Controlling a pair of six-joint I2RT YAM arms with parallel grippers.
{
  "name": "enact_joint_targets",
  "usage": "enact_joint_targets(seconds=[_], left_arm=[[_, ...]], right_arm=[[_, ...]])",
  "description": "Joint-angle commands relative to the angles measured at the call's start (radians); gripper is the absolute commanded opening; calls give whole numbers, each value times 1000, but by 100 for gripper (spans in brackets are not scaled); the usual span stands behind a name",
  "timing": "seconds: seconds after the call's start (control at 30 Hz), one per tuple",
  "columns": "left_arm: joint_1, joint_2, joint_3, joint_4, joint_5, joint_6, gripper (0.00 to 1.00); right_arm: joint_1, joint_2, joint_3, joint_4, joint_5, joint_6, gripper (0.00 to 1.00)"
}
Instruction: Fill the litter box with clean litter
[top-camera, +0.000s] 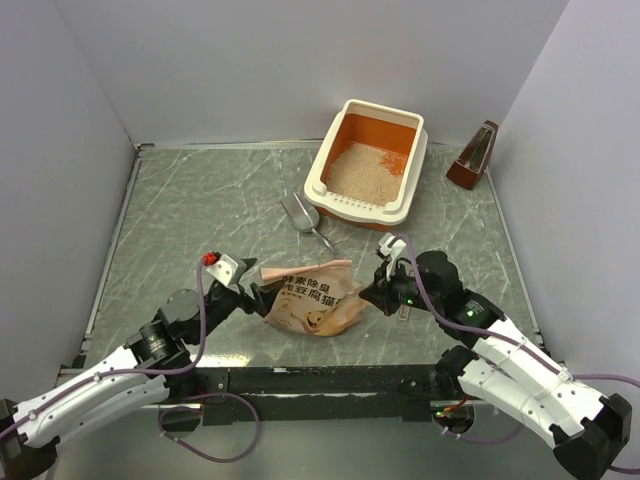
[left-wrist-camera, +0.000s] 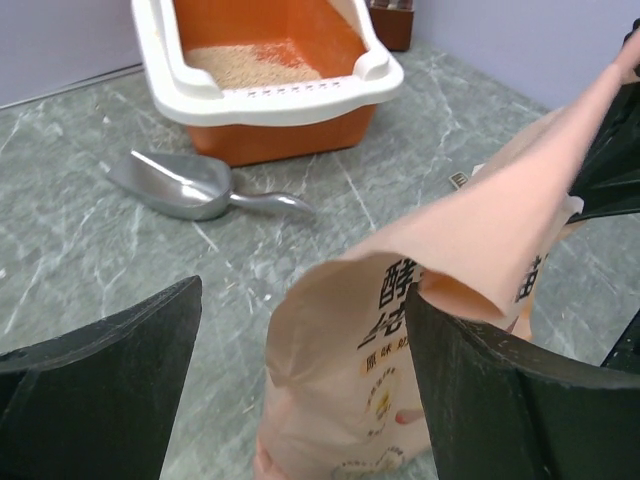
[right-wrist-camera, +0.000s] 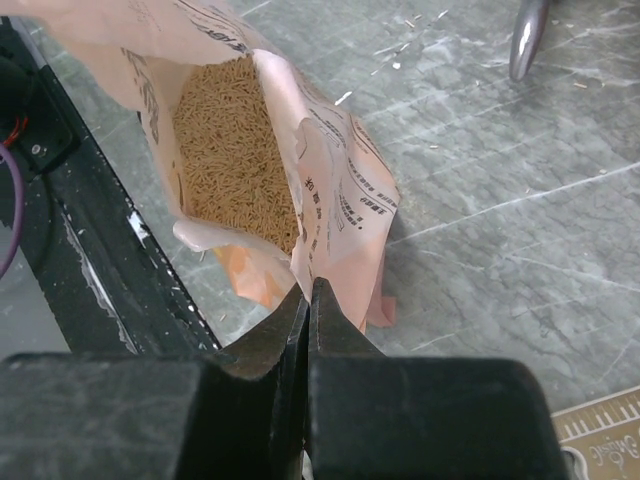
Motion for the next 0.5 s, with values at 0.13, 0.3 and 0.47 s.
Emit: enact_joint_targets(seconds=[0.13,0.3,0.47], left_arm=[[193,66,-41,221,373,-48,86],[297,158,-27,270,569,-91,86],[397,272,-25,350,826,-165,79]], right_arm=[[-2,-45,-19,44,-31,30,0],[-2,-49,-17,44,-40,35,0],[-4,-62,-22,46,-37,37,0]])
